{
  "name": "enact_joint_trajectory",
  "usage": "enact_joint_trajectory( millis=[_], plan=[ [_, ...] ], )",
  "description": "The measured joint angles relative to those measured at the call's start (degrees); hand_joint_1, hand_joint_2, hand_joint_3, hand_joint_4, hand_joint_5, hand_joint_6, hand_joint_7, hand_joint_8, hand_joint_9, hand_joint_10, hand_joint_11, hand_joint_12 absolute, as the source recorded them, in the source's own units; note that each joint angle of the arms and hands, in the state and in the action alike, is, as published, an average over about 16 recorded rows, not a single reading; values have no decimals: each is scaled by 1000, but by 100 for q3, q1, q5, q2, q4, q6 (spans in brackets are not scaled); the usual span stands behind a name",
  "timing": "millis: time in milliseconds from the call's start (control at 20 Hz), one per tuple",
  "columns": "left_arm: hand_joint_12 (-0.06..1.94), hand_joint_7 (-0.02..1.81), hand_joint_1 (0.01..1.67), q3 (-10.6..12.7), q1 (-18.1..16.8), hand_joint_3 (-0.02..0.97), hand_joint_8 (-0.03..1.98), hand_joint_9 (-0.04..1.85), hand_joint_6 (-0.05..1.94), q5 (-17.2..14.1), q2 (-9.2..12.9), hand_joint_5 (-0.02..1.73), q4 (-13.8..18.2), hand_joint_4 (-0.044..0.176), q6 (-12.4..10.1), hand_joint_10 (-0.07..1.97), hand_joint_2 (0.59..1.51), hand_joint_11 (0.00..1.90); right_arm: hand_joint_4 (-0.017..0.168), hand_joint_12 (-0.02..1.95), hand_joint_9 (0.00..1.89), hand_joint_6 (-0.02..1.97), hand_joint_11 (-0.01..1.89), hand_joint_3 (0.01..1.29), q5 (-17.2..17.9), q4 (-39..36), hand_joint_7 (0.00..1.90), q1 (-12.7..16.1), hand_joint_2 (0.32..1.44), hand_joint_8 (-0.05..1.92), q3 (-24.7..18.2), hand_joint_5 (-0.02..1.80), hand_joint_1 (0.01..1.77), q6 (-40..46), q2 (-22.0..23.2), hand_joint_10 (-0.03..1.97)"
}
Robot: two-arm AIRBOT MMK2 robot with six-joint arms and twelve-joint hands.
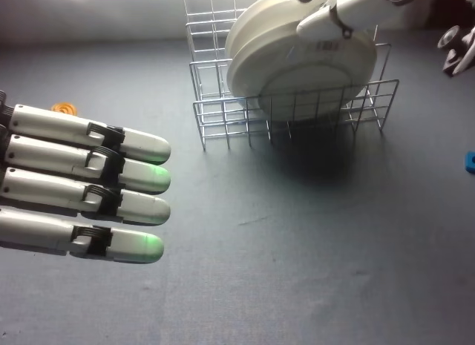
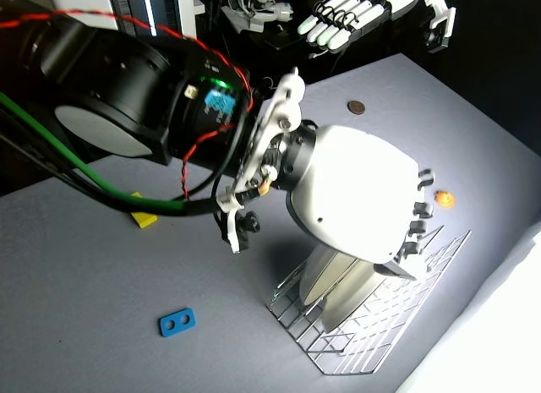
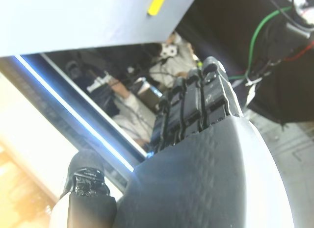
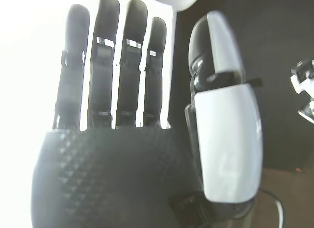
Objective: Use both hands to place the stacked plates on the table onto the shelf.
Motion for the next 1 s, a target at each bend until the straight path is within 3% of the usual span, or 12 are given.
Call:
enact_joint_trajectory(
  millis=[200,350,600,800,1000],
  plan=[
    [24,68,13,18,0,15,18,47,0,-26,-1,43,-2,7,21,9,1176,34,2,1257,786,163,494,11,187,-485,936,56,1038,208,-498,801,921,-105,362,518],
    [181,171,13,30,0,14,123,141,78,-43,-2,124,-5,7,38,148,1185,89,2,1332,822,314,560,11,322,-844,958,-5,1040,355,-936,814,798,-199,689,659],
    [773,524,22,43,0,12,698,483,631,-67,-2,426,-11,9,56,747,1208,394,2,1548,1007,855,877,12,533,-1206,1072,-291,1070,873,-1722,934,571,-357,1270,1092],
    [1253,943,144,43,0,7,1177,931,1114,-81,-2,819,-17,44,64,1230,1262,856,14,1714,1195,1304,1183,12,611,-1256,1201,-621,1140,1303,-2291,1057,480,-407,1724,1451],
    [1666,1229,203,43,0,4,1579,1224,1506,-88,-2,1079,-20,61,68,1649,1296,1149,19,1863,1334,1697,1422,12,633,-1266,1291,-841,1177,1688,-2612,1140,398,-429,1982,1771]
  ],
)
